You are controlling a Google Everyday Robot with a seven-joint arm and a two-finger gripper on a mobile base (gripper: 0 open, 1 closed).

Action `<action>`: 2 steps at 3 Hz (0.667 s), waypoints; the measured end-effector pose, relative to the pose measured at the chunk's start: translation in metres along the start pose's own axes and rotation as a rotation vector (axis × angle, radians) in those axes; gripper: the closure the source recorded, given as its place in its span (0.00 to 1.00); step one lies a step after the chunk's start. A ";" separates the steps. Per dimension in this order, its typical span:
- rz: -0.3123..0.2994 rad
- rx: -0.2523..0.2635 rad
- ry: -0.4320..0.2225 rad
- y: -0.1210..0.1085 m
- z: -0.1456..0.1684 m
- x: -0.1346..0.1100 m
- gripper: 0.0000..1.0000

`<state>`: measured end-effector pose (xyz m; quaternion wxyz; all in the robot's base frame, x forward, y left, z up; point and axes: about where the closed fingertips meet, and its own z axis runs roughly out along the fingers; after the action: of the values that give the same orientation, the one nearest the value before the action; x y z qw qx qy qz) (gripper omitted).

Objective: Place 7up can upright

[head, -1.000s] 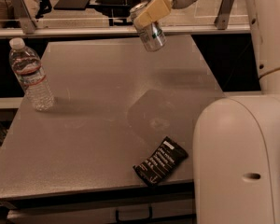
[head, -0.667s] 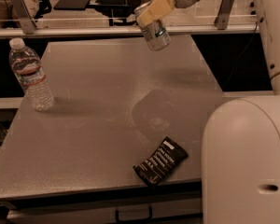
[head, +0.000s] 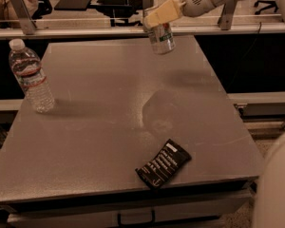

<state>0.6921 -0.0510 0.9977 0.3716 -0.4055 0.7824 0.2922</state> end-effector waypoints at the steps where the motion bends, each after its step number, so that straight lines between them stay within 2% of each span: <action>1: 0.036 0.036 -0.091 -0.001 0.009 0.008 1.00; 2: 0.039 0.079 -0.200 -0.008 0.022 0.015 1.00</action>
Offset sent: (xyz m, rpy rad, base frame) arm 0.0114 0.0032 -0.0298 0.2200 -0.1662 -0.1624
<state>0.7008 -0.0453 0.9720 0.4579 -0.3437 0.7601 0.3073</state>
